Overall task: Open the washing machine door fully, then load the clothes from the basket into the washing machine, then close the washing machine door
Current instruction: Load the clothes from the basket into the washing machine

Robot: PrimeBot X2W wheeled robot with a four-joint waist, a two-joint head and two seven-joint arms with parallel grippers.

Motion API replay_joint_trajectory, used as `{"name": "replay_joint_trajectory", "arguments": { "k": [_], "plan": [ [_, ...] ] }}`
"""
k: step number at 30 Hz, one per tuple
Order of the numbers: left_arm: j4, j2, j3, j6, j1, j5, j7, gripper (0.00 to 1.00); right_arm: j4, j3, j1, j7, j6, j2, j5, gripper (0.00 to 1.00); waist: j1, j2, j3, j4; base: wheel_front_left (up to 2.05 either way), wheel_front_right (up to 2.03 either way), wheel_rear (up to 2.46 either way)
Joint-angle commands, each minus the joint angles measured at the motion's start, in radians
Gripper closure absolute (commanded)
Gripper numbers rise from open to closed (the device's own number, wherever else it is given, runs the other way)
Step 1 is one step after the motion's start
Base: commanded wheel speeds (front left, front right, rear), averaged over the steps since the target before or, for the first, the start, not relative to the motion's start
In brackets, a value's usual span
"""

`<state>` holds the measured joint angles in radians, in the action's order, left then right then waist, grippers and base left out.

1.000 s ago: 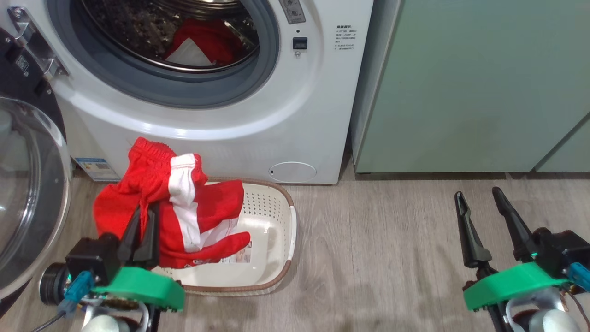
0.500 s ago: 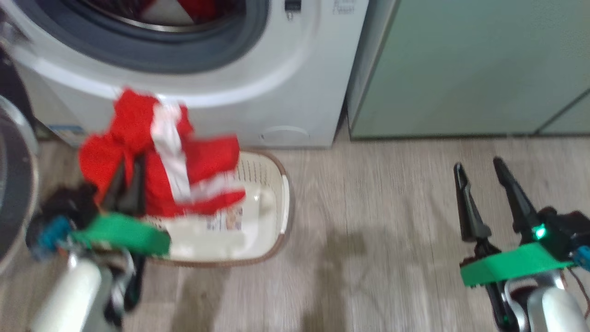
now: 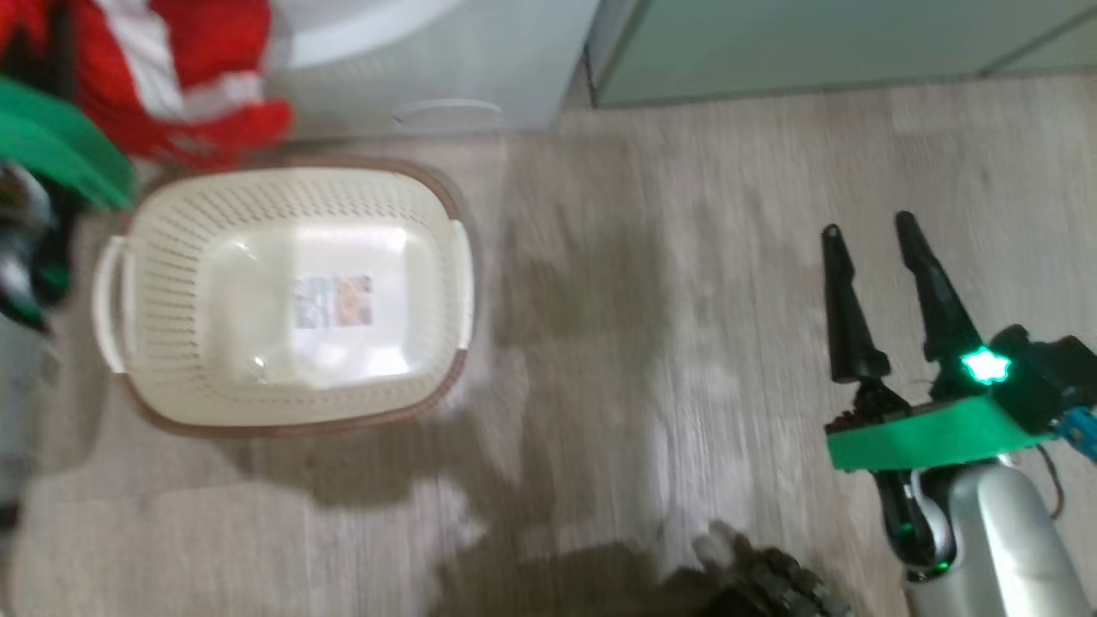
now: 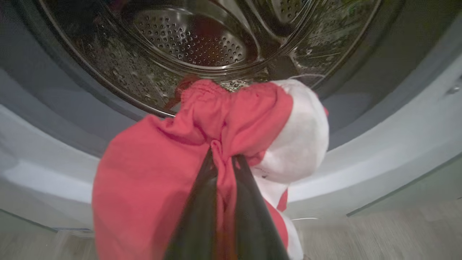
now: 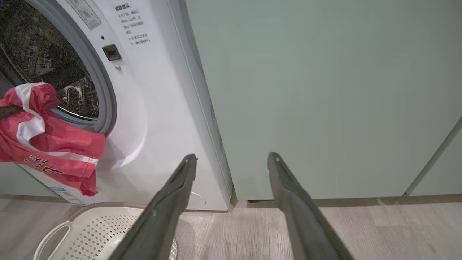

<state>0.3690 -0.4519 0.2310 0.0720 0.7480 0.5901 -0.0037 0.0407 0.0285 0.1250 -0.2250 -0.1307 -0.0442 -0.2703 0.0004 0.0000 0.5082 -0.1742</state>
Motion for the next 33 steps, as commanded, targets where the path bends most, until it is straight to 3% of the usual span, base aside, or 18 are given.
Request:
{"name": "replay_joint_trajectory", "arguments": {
  "k": [1,12,18,26,33],
  "plan": [
    [-0.014,-0.064,-0.043,-0.008,0.066,0.008,0.019,1.00,0.023,0.032,0.017,-0.018,0.000,-0.006,-0.007,0.00,-0.0004,0.0000,0.067,-0.055,0.00,0.00,0.00],
    [0.110,-0.210,-0.032,-0.071,0.441,0.053,0.391,1.00,0.000,0.087,0.092,-0.036,0.000,-0.006,-0.071,0.00,-0.0004,0.0000,0.188,-0.143,0.00,0.00,0.00],
    [0.128,-0.280,-0.012,-0.069,0.582,0.029,0.531,1.00,0.009,0.114,0.109,-0.037,0.000,-0.006,-0.114,0.00,-0.0004,0.0000,0.242,-0.195,0.00,0.00,0.00],
    [0.123,-0.348,0.006,-0.046,0.719,-0.036,0.576,1.00,0.015,0.146,0.125,-0.037,0.000,-0.006,-0.158,0.00,-0.0004,0.0000,0.302,-0.263,0.00,0.00,0.00],
    [0.117,-0.356,0.021,-0.040,0.834,-0.105,0.465,1.00,0.023,0.171,0.135,-0.037,0.000,-0.006,-0.187,0.00,-0.0004,0.0000,0.342,-0.299,0.00,0.00,0.00]
  ]
}}
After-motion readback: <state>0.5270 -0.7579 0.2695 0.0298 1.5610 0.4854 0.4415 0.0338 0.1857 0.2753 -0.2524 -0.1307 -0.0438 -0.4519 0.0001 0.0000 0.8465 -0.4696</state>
